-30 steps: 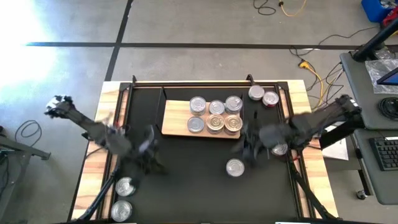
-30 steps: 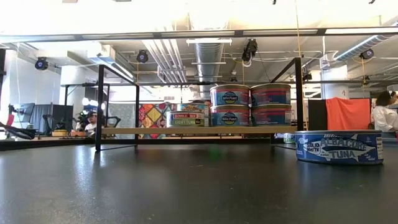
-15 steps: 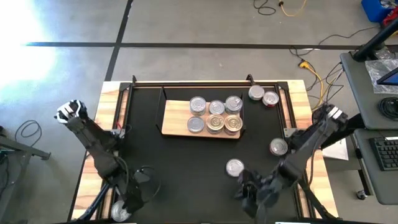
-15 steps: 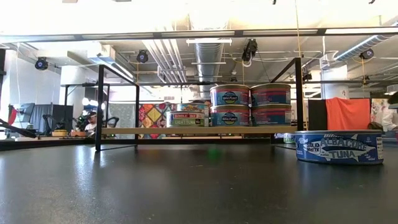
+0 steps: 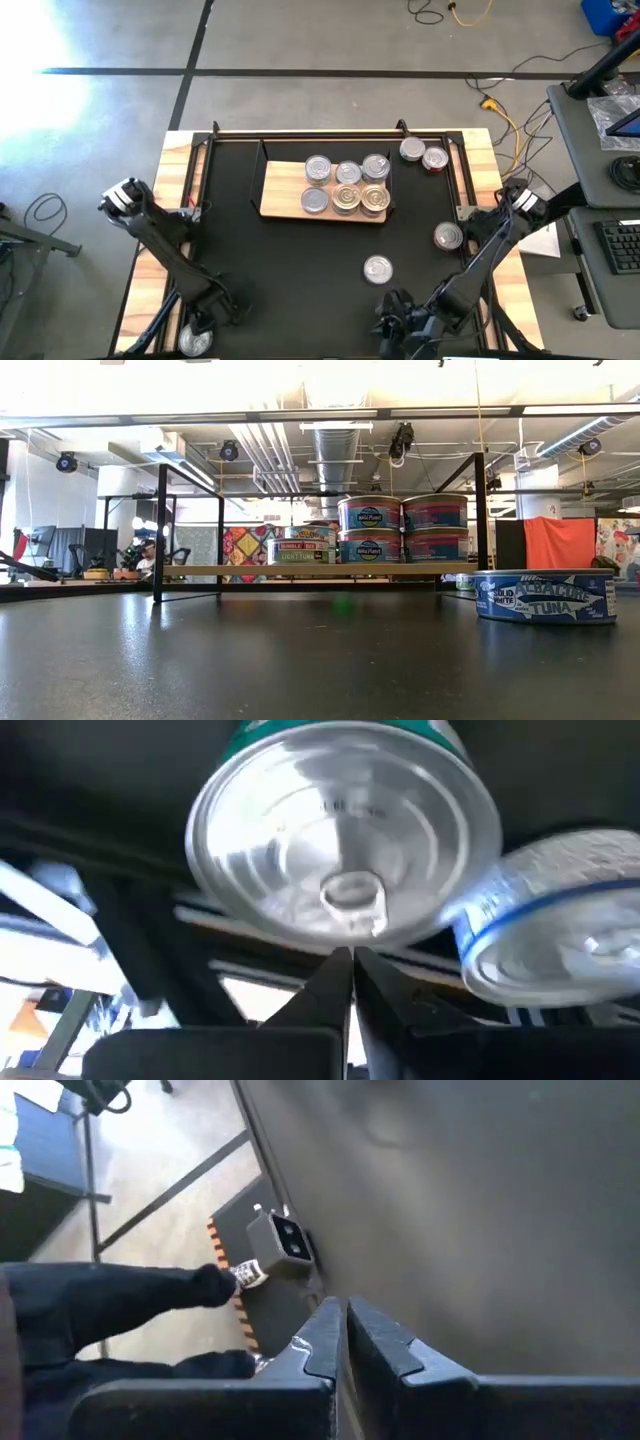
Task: Stack canned seafood by type on shelf
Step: Stack the bottom left light blue tuna can on the light blue tuna can
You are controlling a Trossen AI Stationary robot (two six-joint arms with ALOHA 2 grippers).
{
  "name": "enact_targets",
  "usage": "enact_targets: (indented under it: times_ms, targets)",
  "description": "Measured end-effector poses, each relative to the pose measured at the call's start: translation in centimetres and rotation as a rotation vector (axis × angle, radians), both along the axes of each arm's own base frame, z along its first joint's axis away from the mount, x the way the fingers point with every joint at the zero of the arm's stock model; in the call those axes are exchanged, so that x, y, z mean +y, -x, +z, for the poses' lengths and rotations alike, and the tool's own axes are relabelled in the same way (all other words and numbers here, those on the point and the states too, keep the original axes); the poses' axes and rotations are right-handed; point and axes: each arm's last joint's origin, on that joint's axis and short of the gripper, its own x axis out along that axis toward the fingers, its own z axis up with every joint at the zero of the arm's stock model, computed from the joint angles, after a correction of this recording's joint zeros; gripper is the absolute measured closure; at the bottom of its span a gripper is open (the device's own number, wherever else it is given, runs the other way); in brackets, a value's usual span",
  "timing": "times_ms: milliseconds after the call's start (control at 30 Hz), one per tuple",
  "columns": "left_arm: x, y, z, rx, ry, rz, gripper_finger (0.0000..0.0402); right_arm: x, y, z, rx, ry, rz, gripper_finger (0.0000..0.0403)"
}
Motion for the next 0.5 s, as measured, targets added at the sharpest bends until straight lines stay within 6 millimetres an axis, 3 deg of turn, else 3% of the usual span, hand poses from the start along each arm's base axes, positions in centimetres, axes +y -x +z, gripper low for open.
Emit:
enact_targets:
  times_ms: [100, 233, 400, 500]
  targets:
    - [-0.2, -0.1, -1.4, -0.003, 0.024, -0.001, 0.0402, -0.2, 0.0, 0.4, -0.033, 0.021, -0.013, 0.039]
    - [-0.9, -0.9, -1.5, -0.073, 0.096, 0.003, 0.0402, -0.7, 0.2, 1.5, -0.067, 0.018, -0.032, 0.039]
    - [-2.7, -3.7, 1.0, -0.423, 0.082, -0.052, 0.0402, -1.4, 0.3, 2.4, -0.088, 0.021, -0.027, 0.039]
    - [-4.0, -5.8, 4.0, -0.7, 0.054, -0.109, 0.0402, -2.0, -0.2, 2.7, -0.097, 0.029, -0.035, 0.039]
